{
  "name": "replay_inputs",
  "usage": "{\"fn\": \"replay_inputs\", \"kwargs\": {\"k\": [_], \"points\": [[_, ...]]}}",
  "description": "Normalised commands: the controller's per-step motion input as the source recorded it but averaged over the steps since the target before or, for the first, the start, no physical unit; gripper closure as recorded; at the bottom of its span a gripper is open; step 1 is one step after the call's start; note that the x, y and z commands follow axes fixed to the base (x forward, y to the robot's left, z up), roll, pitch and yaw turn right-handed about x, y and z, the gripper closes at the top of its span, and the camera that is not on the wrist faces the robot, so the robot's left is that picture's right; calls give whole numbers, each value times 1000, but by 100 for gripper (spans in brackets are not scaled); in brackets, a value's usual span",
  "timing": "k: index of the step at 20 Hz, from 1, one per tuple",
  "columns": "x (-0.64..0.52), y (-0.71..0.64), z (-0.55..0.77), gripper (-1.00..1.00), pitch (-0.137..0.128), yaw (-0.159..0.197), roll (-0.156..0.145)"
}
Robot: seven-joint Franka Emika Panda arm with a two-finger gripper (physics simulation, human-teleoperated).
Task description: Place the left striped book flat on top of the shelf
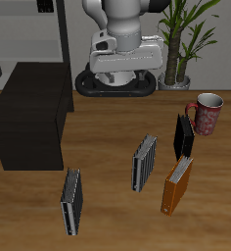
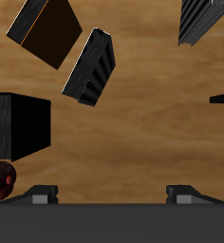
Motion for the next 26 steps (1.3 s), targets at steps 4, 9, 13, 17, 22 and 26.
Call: {"fn": "replay_inputs", "kwargs": {"k": [4,9,13,17,22,26], "points": [[57,44,25,-100,-4,11,0],[193,39,77,-100,-14,-10,-23],[330,-19,87,-100,-34,-12,-30],[333,32,-84,-100,-14,-18,-42],[313,125,-174,-100,5,-42,5],[264,72,-81,-100,-34,-34,-16]]}}
